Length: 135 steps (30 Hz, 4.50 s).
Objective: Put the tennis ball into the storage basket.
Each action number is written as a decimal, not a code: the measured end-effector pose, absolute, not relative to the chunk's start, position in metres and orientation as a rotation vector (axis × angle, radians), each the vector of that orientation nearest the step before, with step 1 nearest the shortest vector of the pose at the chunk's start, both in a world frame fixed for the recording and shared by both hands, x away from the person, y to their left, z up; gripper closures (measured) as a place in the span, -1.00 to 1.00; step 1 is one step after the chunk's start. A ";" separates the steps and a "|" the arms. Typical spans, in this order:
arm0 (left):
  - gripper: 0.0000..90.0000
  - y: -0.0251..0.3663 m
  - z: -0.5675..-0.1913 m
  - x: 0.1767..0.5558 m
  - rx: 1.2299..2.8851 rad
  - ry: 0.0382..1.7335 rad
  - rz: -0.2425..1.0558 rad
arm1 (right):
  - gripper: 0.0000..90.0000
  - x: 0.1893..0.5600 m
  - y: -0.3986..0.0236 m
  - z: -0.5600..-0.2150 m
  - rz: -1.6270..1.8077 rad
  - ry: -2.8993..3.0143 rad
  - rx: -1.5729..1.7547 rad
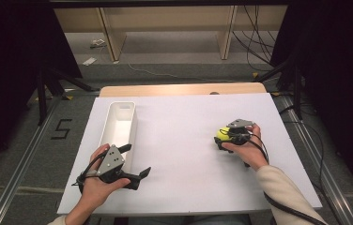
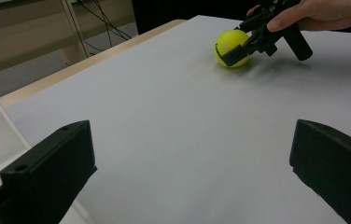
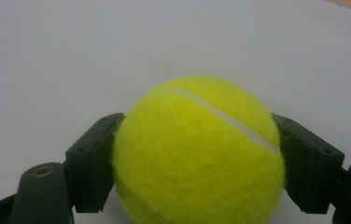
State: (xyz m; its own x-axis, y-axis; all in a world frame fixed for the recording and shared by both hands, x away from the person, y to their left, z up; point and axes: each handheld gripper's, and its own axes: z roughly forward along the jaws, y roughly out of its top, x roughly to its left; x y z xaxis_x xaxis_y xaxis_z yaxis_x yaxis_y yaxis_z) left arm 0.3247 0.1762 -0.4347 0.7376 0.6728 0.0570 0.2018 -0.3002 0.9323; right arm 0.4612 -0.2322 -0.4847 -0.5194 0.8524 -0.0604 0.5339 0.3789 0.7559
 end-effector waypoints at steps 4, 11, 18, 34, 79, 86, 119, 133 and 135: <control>-1.00 0.176 -0.435 0.325 1.855 0.677 0.543 | -0.43 0.461 -0.231 -0.484 0.957 2.201 1.191; -1.00 0.176 -0.435 0.325 1.856 0.677 0.541 | -0.42 0.462 -0.231 -0.484 0.946 2.209 1.181; -1.00 0.177 -0.435 0.324 1.855 0.678 0.542 | -0.41 0.462 -0.232 -0.483 0.945 2.214 1.185; -1.00 0.177 -0.434 0.324 1.852 0.677 0.541 | -0.41 0.463 -0.235 -0.475 0.983 2.190 1.179; -1.00 0.177 -0.434 0.324 1.850 0.671 0.539 | -0.41 0.458 -0.231 -0.460 1.070 2.129 1.170; -1.00 0.177 -0.434 0.324 1.849 0.673 0.535 | -0.41 0.457 -0.230 -0.459 1.079 2.127 1.168; -1.00 0.177 -0.434 0.324 1.851 0.673 0.535 | -0.41 0.453 -0.223 -0.450 1.124 2.108 1.140; -1.00 0.177 -0.434 0.324 1.852 0.675 0.538 | -0.41 0.452 -0.220 -0.447 1.138 2.104 1.133; -1.00 0.178 -0.434 0.324 1.853 0.671 0.543 | -0.41 0.452 -0.220 -0.447 1.139 2.104 1.134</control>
State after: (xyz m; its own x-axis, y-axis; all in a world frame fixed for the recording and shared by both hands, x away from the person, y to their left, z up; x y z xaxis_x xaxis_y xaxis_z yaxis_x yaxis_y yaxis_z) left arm 0.3244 0.1777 -0.4337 0.7405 0.6696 0.0581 0.1970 -0.2989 0.9337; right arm 0.4518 -0.2201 -0.4466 -0.5355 0.8440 -0.0301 0.4360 0.3068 0.8460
